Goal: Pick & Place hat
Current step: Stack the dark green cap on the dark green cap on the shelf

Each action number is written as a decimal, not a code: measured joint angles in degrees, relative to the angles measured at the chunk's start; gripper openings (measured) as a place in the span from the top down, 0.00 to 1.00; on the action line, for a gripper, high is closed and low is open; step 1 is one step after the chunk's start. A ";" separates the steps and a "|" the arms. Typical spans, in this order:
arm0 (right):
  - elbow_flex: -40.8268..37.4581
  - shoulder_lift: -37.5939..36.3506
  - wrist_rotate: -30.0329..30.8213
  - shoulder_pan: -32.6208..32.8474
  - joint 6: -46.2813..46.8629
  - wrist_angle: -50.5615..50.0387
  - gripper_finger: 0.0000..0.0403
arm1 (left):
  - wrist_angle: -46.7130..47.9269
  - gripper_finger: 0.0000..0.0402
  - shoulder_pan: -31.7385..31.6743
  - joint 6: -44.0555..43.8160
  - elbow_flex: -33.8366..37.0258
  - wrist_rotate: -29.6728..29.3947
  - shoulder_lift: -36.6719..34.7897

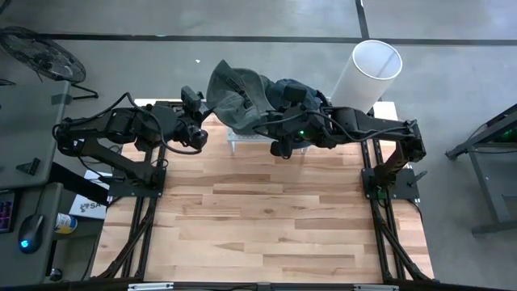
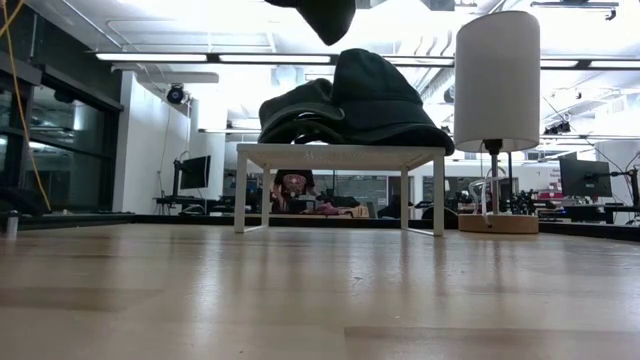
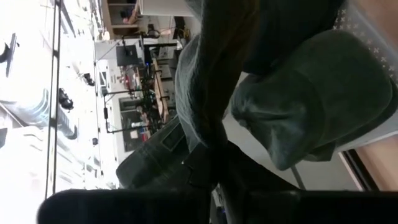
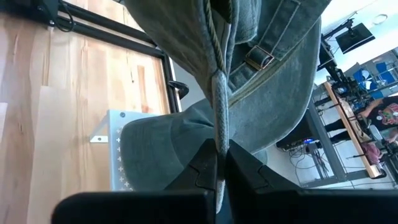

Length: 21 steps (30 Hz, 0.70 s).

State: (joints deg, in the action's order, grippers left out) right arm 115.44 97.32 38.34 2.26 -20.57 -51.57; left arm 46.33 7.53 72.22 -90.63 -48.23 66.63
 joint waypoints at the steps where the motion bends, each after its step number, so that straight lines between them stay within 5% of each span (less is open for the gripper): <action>1: 0.00 0.00 -0.01 0.00 -0.01 0.00 0.99 | 0.00 0.96 0.00 -0.47 0.00 0.04 0.00; 9: 0.00 -0.02 0.04 0.00 0.15 0.02 0.94 | 0.11 0.99 0.00 -3.73 0.00 -0.17 0.00; 21: 0.00 -2.14 -0.62 0.00 6.90 -0.09 0.68 | -4.05 1.00 0.04 -6.02 -0.11 0.00 0.00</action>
State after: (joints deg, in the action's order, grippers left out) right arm 115.44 95.18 37.71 2.26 -13.67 -51.66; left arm 42.28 7.57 66.19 -90.74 -48.23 66.63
